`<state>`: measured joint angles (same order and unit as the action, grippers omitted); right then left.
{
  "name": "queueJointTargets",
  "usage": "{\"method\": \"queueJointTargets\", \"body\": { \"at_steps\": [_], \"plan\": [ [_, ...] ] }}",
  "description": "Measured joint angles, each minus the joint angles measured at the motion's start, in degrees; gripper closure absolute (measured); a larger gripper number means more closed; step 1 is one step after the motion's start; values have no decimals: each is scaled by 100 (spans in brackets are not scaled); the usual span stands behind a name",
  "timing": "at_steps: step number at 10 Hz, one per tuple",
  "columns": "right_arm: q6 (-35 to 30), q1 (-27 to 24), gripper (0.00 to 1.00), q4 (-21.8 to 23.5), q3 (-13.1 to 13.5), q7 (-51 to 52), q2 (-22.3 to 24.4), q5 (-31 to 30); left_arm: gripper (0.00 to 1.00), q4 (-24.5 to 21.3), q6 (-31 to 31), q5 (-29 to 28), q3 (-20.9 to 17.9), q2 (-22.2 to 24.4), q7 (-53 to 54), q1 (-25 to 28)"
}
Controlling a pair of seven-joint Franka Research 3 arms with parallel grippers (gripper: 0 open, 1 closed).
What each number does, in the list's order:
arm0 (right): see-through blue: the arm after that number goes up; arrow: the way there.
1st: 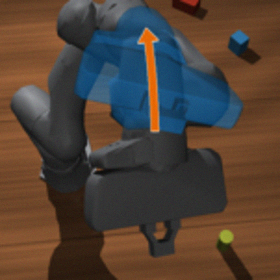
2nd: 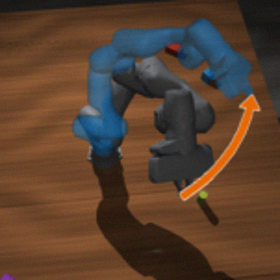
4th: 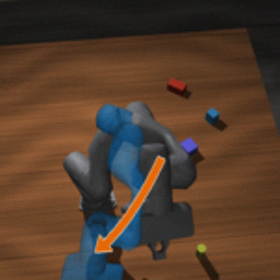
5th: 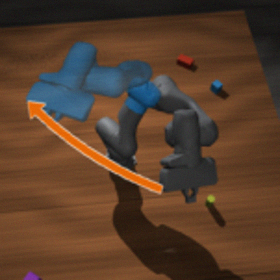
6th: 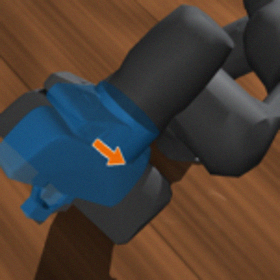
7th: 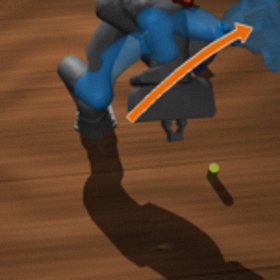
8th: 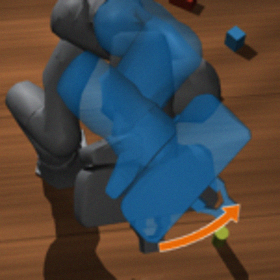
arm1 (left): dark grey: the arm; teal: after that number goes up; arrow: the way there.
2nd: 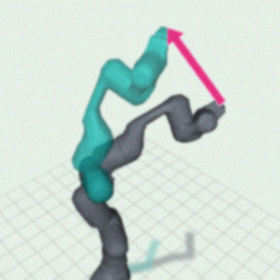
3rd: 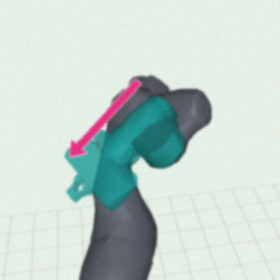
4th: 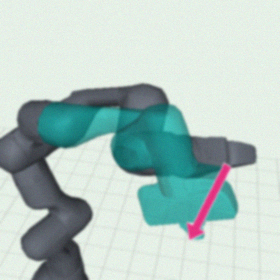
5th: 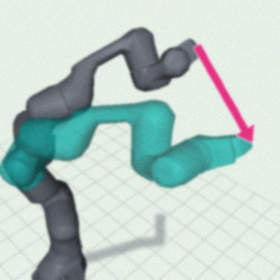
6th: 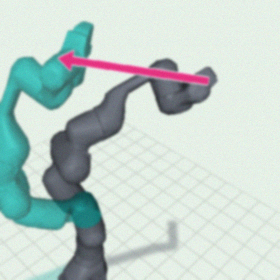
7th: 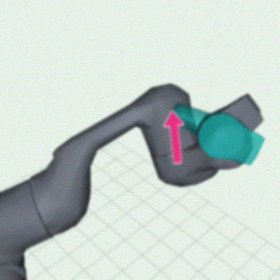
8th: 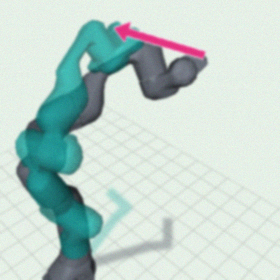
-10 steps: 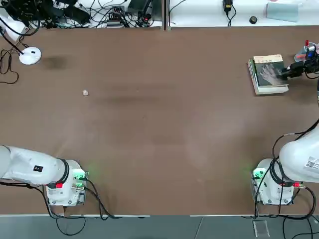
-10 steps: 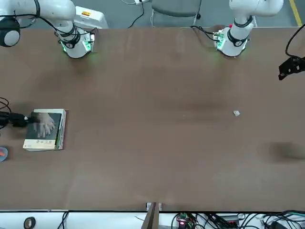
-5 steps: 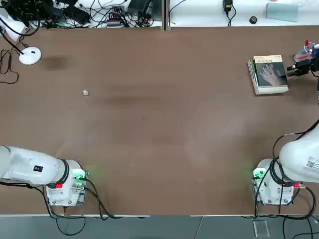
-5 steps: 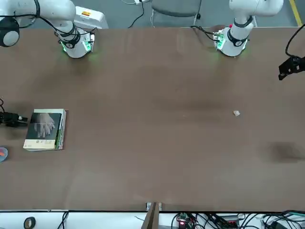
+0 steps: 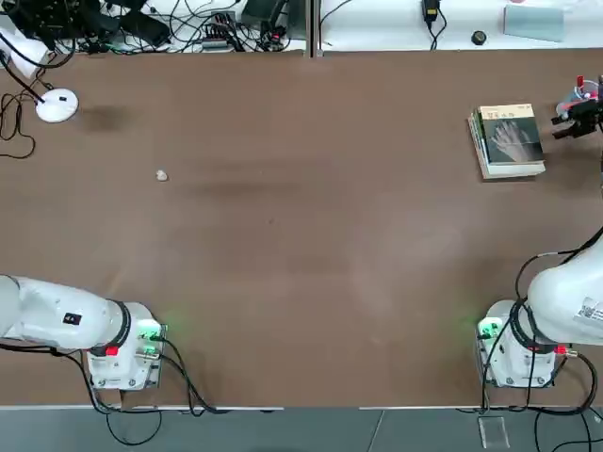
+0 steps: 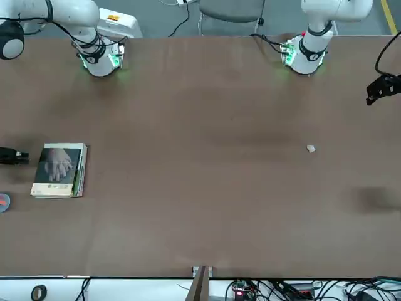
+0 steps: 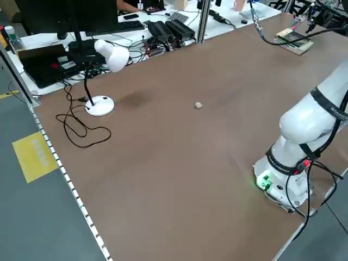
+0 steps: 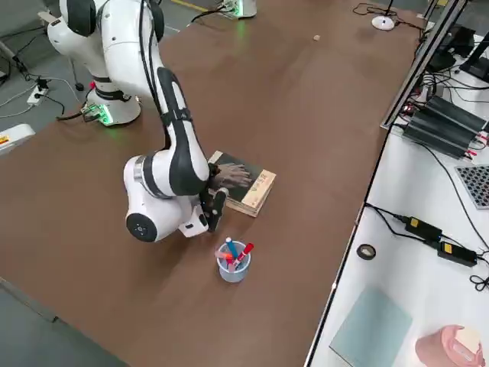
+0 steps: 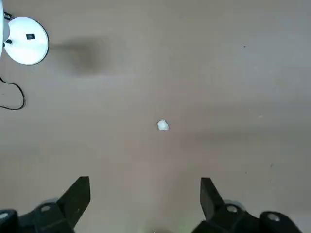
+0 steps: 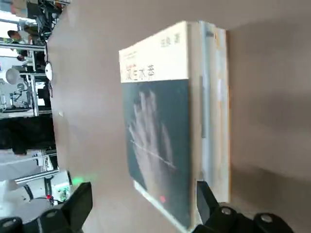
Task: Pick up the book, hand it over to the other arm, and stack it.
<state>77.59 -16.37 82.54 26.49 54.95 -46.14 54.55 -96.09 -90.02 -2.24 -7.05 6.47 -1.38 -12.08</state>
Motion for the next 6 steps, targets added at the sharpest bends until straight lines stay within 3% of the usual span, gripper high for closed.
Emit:
{"method": "queueJointTargets", "body": {
  "at_steps": [3,6],
  "plan": [
    [73,444,0,-243,30,-805,314,-300,0,0,0,0,1,1,5,-2],
    [858,1208,0,-469,72,-1670,738,-1102,0,25,0,0,6,4,11,-7]
  ]
}}
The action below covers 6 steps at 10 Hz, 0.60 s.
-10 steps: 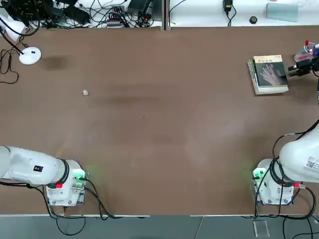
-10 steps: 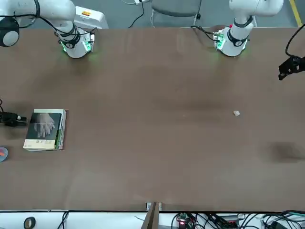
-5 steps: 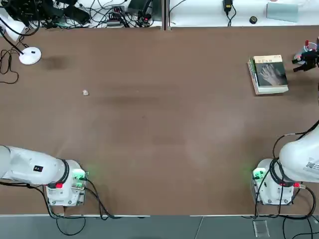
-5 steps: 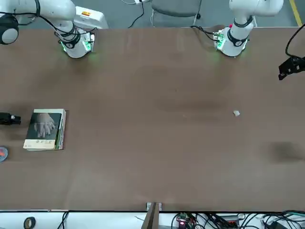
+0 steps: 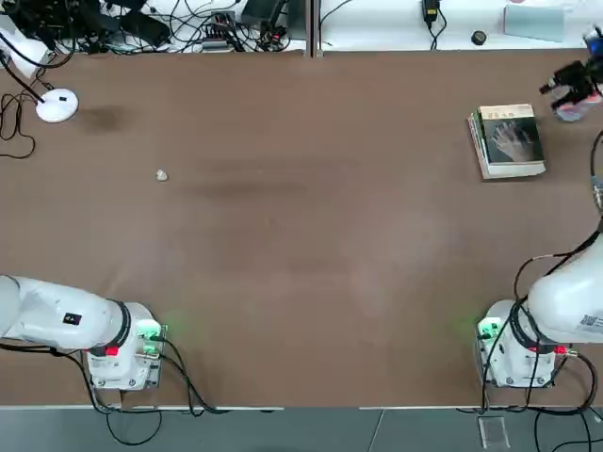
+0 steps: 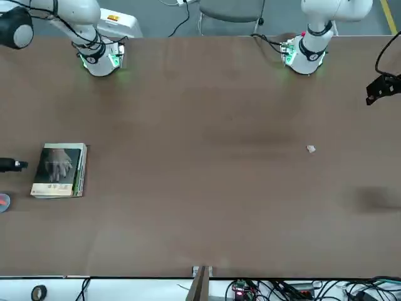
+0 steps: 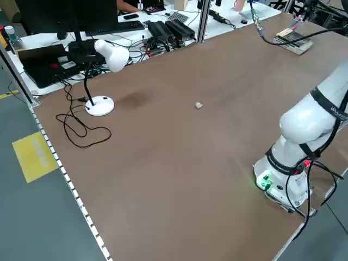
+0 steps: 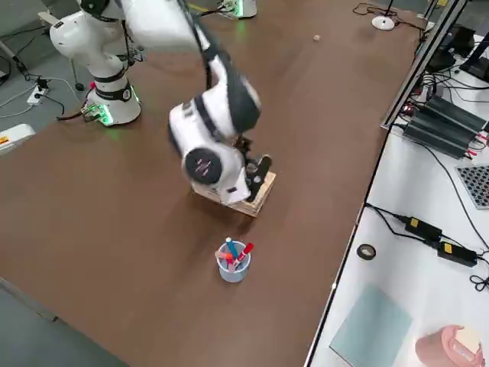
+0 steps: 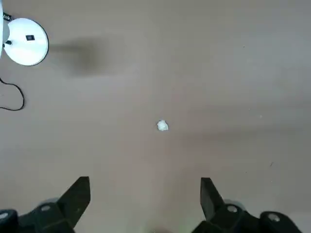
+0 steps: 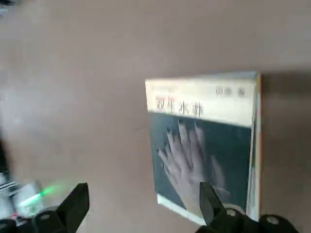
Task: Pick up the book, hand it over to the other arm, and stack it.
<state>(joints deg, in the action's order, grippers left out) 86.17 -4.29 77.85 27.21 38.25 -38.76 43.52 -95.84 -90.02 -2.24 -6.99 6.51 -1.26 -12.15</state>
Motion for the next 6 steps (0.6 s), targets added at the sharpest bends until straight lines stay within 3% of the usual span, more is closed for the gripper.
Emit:
{"method": "queueJointTargets", "body": {
  "at_steps": [3,6],
  "plan": [
    [768,662,0,-24,-15,-743,479,-1000,0,94,0,0,-23,0,2,24],
    [1303,778,0,64,-449,-1442,782,-1944,0,140,0,0,-41,0,9,30]
  ]
}}
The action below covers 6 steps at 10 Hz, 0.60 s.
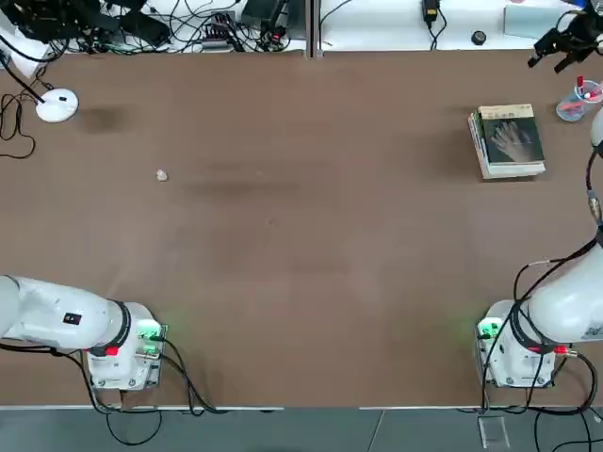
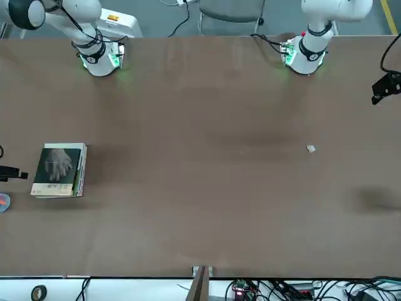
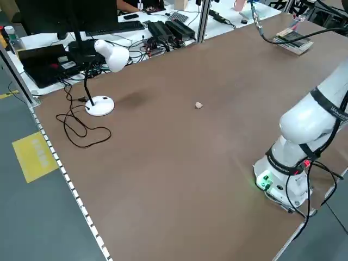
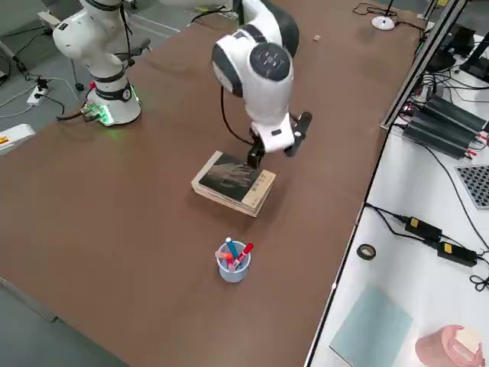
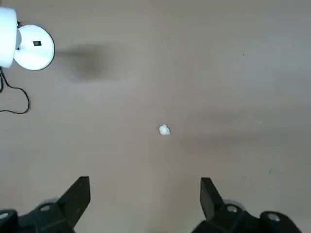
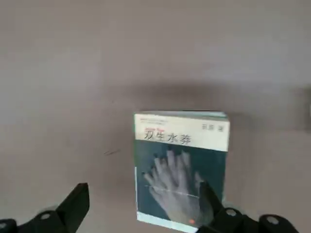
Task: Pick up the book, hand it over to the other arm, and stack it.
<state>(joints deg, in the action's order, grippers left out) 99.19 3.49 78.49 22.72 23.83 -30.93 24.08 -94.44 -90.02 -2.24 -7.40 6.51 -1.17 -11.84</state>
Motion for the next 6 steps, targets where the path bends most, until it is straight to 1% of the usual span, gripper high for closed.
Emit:
{"method": "queueJointTargets", "body": {
  "at_steps": [3,6],
  "plan": [
    [158,-8,0,119,-573,-896,270,-734,0,2,0,0,1,0,1,-3],
    [154,0,0,220,-1236,-2020,663,-1322,0,2,0,0,1,0,1,-2]
  ]
}}
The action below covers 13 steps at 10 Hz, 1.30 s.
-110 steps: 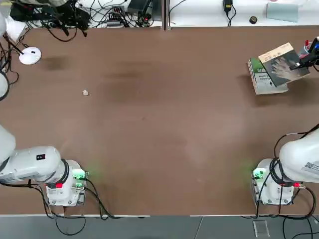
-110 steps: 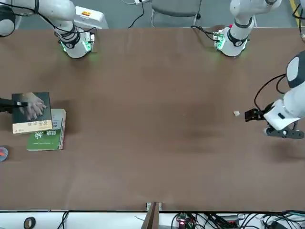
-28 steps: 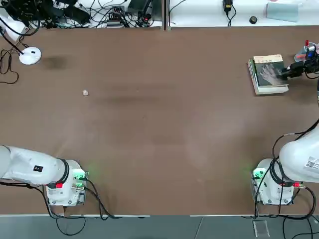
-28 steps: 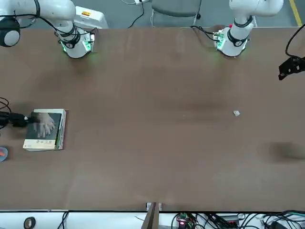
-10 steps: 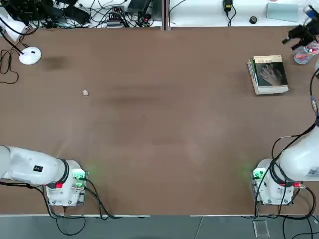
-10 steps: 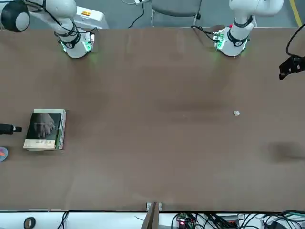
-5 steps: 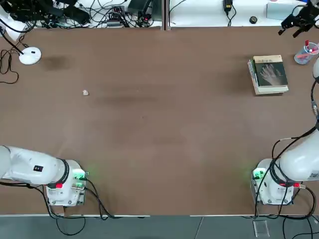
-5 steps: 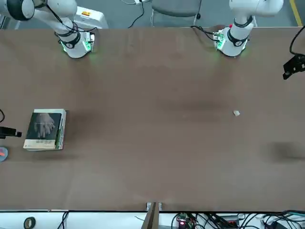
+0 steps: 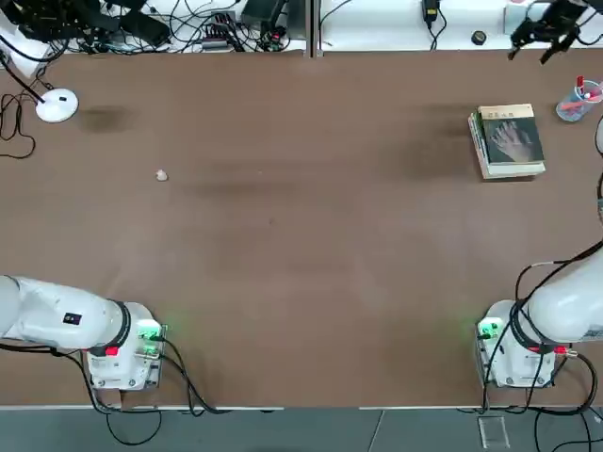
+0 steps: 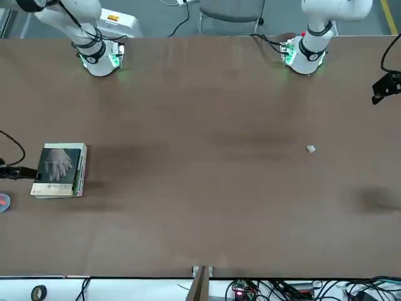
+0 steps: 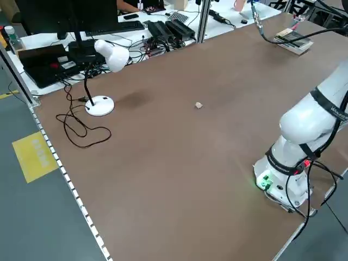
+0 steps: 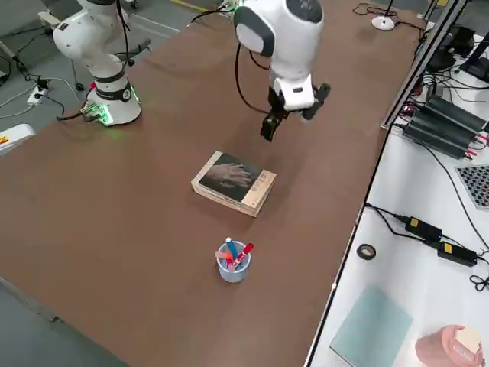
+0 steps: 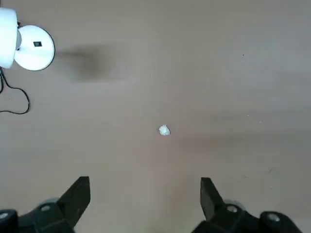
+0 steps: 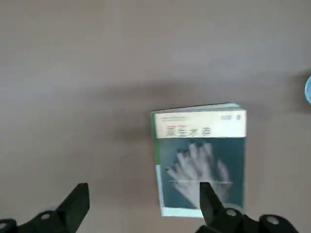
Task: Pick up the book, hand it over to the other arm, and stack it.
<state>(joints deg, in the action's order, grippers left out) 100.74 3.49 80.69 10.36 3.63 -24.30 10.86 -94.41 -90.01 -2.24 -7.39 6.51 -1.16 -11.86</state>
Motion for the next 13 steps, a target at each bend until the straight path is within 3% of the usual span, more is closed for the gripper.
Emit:
{"method": "queueJointTargets", "body": {
  "at_steps": [2,4,9,13],
  "plan": [
    [-108,50,0,76,-395,-716,405,-441,0,2,0,0,0,0,0,0],
    [-391,219,0,131,-524,-1024,854,-720,0,4,0,0,1,0,1,-2],
    [-1117,376,0,170,-537,-1096,1747,-917,0,9,0,0,3,0,1,-7],
    [-1352,364,0,168,-496,-1096,1990,-938,0,13,0,0,4,0,1,-9]
  ]
}}
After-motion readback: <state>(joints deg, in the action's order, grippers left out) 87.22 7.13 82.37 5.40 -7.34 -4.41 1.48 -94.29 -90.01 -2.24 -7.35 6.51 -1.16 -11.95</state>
